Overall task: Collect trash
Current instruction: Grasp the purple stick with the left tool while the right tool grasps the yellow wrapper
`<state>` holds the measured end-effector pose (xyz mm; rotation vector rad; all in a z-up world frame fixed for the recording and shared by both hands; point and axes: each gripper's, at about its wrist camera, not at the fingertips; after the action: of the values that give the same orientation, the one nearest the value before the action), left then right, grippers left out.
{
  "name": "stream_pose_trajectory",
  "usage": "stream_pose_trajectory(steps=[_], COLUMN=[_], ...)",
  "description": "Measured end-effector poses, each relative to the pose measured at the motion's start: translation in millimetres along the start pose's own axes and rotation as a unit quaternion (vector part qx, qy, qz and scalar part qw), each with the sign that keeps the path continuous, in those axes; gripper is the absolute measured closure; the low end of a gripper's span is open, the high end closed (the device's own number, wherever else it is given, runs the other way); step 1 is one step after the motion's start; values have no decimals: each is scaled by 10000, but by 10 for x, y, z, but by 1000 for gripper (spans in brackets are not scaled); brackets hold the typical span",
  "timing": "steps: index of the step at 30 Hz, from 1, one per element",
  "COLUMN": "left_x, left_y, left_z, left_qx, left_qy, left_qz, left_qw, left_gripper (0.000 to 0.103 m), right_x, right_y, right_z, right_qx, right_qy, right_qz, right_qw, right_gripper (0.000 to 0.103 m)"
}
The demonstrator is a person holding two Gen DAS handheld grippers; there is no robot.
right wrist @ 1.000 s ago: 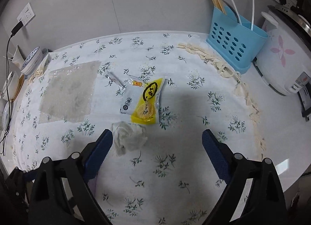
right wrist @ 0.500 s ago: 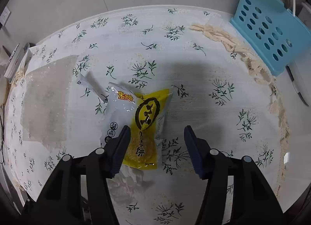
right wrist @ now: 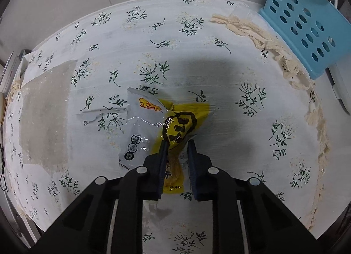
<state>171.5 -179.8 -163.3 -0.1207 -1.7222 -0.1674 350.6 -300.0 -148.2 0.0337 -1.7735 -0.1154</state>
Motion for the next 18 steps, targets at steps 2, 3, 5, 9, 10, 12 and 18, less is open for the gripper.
stream_pose_trajectory(steps=[2, 3, 5, 9, 10, 12, 18], left_x=[2, 2, 24, 62, 74, 115, 340], left_y=[36, 49, 86, 179, 206, 258, 462], left_z=[4, 16, 49, 88, 96, 124, 259], left_qx=[13, 8, 20, 61, 78, 120, 152], left_qy=[-16, -27, -53, -127, -146, -183, -382], left_qz=[34, 37, 28, 37, 39, 63, 19], left_qw=[10000, 10000, 10000, 9999, 9999, 9997, 9992], left_gripper=[93, 93, 93, 93, 93, 93, 93], right_x=[-8, -2, 38, 187, 220, 299, 524], right_y=[-3, -1, -5, -108, -120, -127, -94], right_z=[-8, -5, 3, -3, -5, 39, 105], right_qx=[-7, -7, 14, -2, -18, -65, -51], right_qy=[-3, -16, -102, -223, -263, -319, -518], right_qz=[-4, -8, 23, 36, 35, 13, 7], right_qw=[10000, 10000, 9999, 9997, 9996, 9995, 9986], right_gripper=[87, 87, 87, 87, 87, 87, 87])
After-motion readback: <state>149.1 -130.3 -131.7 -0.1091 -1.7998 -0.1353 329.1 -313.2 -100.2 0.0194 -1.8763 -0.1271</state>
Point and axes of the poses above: each gripper's, at about its wrist camera, not at the fingertips, and x roughly against the way its jaws point, y to its left, z to its underside, and after that the axes turned 12 degrees about -x, right-handed
